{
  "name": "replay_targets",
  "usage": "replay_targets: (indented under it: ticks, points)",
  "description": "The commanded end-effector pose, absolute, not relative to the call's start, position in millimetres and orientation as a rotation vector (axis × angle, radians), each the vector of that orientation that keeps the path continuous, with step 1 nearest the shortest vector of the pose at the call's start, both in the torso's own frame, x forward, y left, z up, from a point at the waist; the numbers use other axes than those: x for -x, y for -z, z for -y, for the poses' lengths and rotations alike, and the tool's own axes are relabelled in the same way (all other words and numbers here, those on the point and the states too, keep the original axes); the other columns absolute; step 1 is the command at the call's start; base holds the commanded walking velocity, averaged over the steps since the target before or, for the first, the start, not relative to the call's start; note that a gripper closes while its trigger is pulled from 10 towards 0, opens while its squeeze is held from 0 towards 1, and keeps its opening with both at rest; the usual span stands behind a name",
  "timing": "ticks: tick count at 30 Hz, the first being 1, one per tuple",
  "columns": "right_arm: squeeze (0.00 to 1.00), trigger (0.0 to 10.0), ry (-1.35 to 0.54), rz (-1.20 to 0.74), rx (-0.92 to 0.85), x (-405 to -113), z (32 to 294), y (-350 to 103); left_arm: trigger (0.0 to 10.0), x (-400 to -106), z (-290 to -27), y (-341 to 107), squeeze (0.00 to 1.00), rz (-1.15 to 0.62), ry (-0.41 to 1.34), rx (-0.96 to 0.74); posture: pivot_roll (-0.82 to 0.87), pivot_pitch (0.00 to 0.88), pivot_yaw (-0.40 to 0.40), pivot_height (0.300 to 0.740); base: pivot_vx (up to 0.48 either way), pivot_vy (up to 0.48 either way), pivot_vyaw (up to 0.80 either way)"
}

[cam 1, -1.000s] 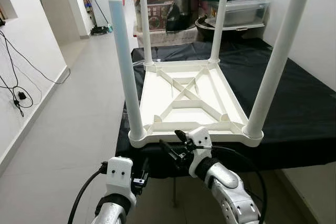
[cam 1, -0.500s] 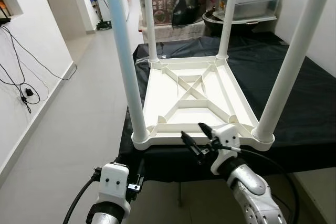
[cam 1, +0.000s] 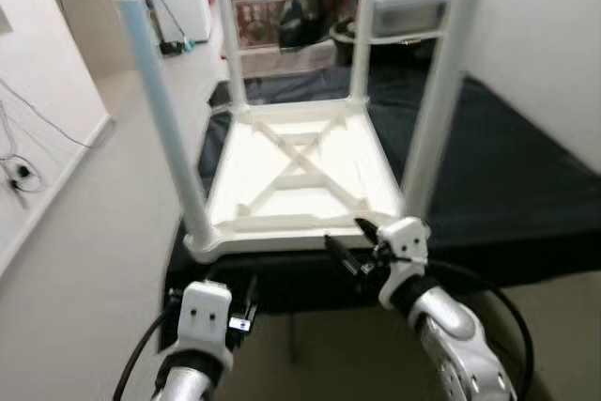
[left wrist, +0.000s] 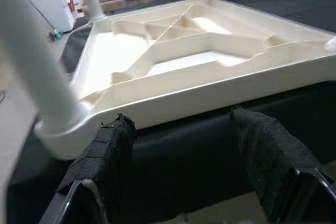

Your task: Building children table

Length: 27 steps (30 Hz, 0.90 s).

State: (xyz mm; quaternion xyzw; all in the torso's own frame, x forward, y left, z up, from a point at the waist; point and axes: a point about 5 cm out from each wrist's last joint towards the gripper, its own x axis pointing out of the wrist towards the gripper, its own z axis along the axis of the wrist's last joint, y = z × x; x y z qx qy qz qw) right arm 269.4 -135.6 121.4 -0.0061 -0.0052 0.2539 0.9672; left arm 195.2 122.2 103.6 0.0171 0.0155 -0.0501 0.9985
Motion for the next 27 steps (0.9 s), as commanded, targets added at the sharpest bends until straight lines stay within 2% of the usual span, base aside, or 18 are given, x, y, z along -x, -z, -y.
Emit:
replay_targets:
  ticks: [1,12,17,18,21,27]
  points:
    - [0.00,10.0,-0.548,0.022,0.004,-270,127,-122,10.0,-194,-127,-98,0.00,-0.059,0.086,-0.042,-0.03,0.000,0.024,0.740,0.000,0.000,0.00]
    - [0.00,10.0,-0.572,0.011,0.011,-269,125,-120,10.0,-194,-128,-95,0.00,-0.074,0.078,-0.024,-0.02,0.000,0.020,0.740,0.000,0.000,0.00]
    - [0.00,10.0,-0.523,0.043,-0.021,-278,124,-132,10.0,-193,-128,-95,0.00,-0.077,0.076,-0.014,-0.02,0.000,0.021,0.740,0.000,0.000,0.00]
    - [1.00,10.0,-0.527,0.065,-0.013,-279,122,-137,10.0,-193,-128,-95,0.00,-0.077,0.076,-0.013,-0.02,0.000,0.021,0.740,0.000,0.000,0.00]
    - [1.00,10.0,-0.545,0.097,0.007,-280,117,-143,10.0,-192,-128,-95,0.00,-0.078,0.077,-0.013,-0.02,0.000,0.022,0.740,0.000,0.000,0.00]
    - [1.00,10.0,-0.426,0.130,0.046,-288,121,-148,10.0,-190,-127,-95,0.00,-0.082,0.079,-0.008,-0.02,0.000,0.021,0.740,0.000,0.000,0.00]
